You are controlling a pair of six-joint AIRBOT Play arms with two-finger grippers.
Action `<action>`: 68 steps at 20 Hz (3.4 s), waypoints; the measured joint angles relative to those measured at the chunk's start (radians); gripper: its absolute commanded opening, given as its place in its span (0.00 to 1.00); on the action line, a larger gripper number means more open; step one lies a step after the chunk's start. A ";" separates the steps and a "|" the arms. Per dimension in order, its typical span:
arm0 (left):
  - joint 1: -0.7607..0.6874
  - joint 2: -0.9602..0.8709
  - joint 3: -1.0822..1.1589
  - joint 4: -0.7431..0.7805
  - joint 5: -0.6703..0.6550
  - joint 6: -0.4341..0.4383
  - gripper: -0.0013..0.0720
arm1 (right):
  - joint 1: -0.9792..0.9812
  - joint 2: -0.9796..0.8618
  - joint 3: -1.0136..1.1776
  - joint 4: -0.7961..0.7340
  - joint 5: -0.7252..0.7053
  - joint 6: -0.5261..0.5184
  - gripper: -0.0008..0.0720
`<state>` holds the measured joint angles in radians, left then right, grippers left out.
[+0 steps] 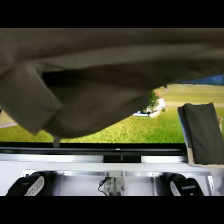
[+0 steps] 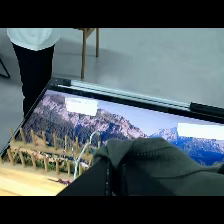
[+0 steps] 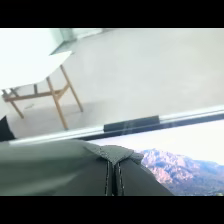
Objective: Fold the shirts.
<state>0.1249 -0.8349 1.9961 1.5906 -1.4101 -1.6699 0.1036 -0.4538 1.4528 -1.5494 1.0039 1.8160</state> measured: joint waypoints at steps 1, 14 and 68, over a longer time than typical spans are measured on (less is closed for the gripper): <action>0.011 0.026 -0.017 0.002 -0.018 -0.009 0.08 | -0.010 0.009 0.013 -0.009 0.023 -0.004 0.10; 0.036 0.076 -0.489 -0.067 -0.029 0.017 0.08 | -0.035 -0.341 -0.125 -0.090 0.249 -0.090 0.10; 0.065 -0.851 -0.579 -0.412 0.343 0.191 0.08 | -0.210 -0.940 -0.373 0.273 0.315 -0.163 0.92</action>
<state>0.1898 -1.6863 1.4166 1.1790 -1.0676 -1.4788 -0.1066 -1.3933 1.0801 -1.2762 1.3190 1.6531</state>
